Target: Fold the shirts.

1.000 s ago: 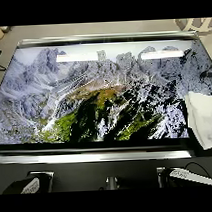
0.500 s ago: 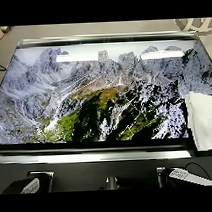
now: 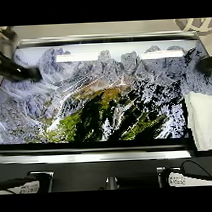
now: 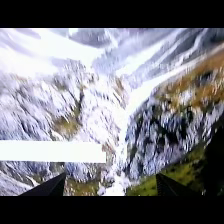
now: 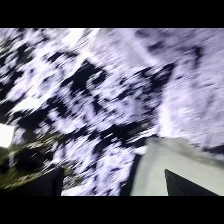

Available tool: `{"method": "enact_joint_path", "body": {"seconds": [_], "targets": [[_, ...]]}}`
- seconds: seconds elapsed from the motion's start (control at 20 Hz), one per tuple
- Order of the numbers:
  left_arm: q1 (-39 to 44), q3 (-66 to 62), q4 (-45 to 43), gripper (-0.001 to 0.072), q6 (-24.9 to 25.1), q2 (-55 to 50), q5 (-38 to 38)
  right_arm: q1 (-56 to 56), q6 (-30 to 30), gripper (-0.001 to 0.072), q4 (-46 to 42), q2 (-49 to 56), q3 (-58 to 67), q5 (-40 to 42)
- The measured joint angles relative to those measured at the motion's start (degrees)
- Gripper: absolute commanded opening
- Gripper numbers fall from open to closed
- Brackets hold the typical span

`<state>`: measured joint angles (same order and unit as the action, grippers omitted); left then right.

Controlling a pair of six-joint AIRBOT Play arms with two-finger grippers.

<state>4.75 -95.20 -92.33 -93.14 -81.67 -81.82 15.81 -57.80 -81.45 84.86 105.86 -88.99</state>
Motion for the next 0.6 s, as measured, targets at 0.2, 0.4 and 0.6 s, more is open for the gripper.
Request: {"method": "enact_joint_path", "body": {"seconds": [0.2,0.4,0.6], "targets": [[3.17,7.19,-1.03,0.0675,-0.98,-0.31,-3.13,-4.96,-0.63,0.0663,3.48,3.61,-6.86,-7.48],[4.20,9.94,-1.77,0.0676,-1.29,-0.20,-2.80,-6.54,-0.79,0.0663,4.42,4.55,-9.60,-8.55],[4.55,10.73,-1.79,0.0676,-1.38,-0.33,-2.43,-6.88,-0.87,0.0663,4.59,4.79,-10.36,-9.18]]}}
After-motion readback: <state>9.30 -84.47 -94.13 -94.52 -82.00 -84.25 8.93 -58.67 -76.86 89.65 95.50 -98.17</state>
